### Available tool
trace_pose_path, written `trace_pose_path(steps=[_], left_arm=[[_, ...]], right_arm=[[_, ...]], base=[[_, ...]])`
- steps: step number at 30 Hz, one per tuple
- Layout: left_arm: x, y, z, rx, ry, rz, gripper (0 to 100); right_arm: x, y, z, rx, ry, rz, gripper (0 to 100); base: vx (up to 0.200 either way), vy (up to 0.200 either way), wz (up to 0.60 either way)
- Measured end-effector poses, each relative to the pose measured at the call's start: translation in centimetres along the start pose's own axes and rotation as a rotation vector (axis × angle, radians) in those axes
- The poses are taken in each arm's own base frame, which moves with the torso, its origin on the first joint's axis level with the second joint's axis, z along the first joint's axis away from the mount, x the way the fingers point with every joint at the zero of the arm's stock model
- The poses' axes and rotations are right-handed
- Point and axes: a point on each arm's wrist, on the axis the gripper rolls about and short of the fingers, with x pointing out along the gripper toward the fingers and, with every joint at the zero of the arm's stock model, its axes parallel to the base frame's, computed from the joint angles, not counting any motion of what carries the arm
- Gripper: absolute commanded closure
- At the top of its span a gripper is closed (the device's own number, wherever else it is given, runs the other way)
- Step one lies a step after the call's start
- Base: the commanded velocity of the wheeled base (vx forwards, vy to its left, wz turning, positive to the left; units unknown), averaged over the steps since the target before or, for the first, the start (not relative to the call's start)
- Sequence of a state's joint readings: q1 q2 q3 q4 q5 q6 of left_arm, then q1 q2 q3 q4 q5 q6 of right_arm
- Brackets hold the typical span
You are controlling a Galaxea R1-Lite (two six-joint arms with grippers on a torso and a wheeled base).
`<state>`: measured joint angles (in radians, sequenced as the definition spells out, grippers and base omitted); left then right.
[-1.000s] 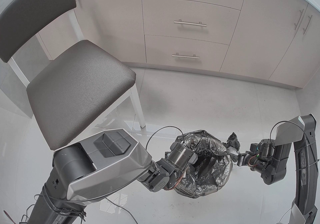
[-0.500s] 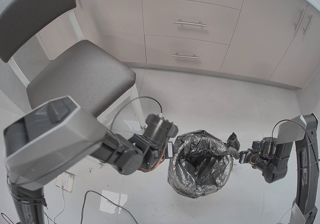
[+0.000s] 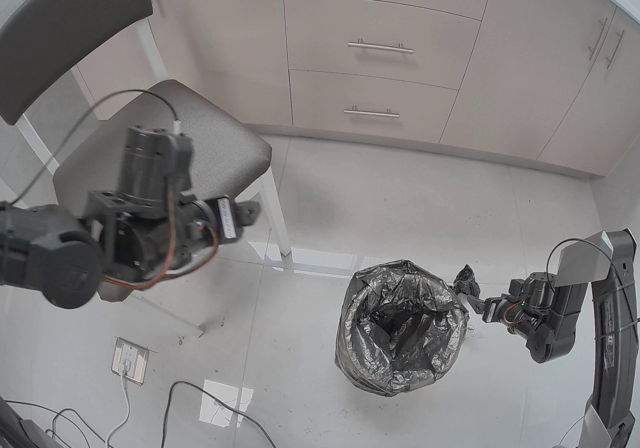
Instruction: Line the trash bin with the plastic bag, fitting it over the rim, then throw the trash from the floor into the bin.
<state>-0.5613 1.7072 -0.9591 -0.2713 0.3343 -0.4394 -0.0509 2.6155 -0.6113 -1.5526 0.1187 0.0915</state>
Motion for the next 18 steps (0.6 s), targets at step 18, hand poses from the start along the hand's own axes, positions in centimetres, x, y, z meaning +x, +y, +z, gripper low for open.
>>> trace_pose_path(steps=[18], left_arm=[[-17.9, 9.7, 1.3, 0.164, -0.374, 0.252, 0]], right_arm=[[0.3, -0.5, -0.5, 0.031, 0.006, -0.011, 0]], base=[[0.0, 0.0, 0.0]])
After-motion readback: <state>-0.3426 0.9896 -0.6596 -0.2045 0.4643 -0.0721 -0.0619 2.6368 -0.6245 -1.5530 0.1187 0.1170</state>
